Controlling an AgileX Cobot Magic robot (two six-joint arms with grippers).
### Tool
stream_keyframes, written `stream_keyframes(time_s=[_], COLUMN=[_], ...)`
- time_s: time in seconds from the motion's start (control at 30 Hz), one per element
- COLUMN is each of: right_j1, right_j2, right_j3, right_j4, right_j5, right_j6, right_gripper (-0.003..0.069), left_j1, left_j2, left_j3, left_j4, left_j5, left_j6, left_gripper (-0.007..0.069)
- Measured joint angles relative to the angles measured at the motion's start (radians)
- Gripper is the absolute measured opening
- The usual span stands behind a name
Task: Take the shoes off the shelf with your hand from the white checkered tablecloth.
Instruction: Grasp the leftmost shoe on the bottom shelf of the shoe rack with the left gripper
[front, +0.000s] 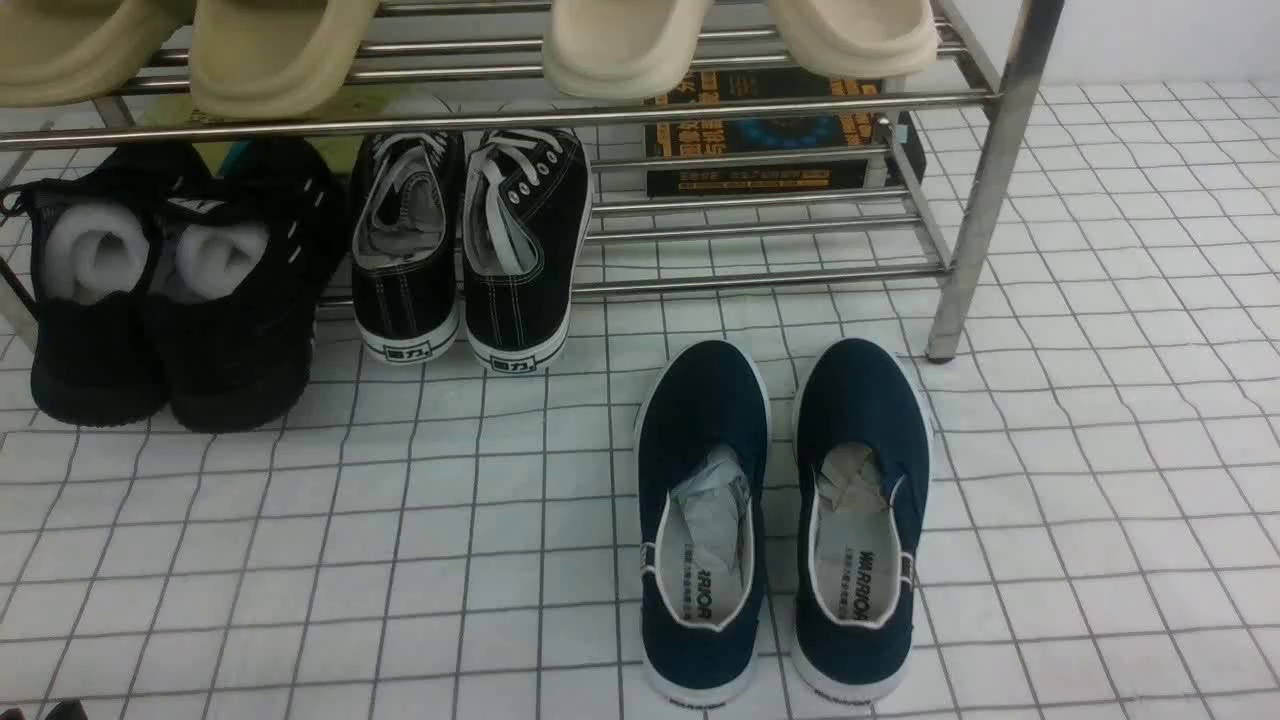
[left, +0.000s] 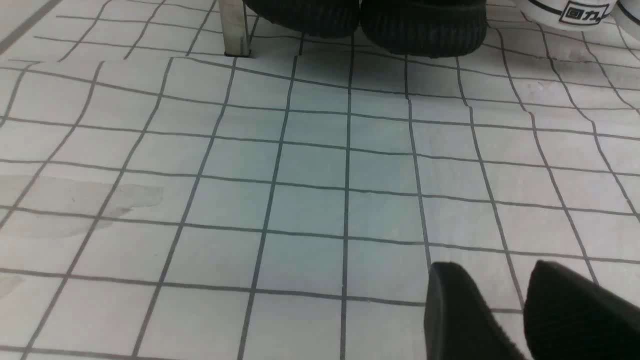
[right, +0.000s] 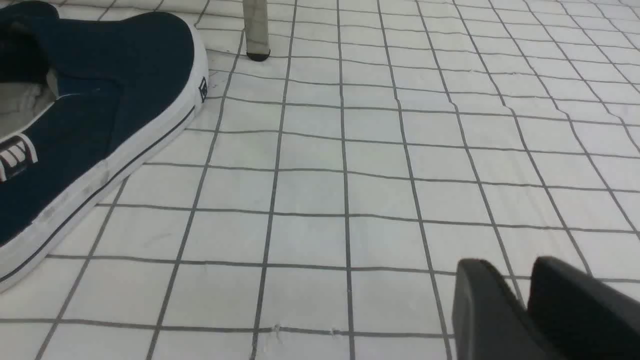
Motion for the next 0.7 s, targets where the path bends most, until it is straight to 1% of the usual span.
stream_keyframes(time_s=[0.7], right_j1=[0.000], right_j2=[0.000], right_j3=[0.000], right_j4=[0.000], right_j5=[0.000], right_j6=[0.000], right_gripper=[0.0180], left_j1=[0.000], left_j2=[0.000], left_j3=[0.000], left_j4=[0.000], left_j5=[0.000], left_j6=[0.000], left_gripper=[0.0241])
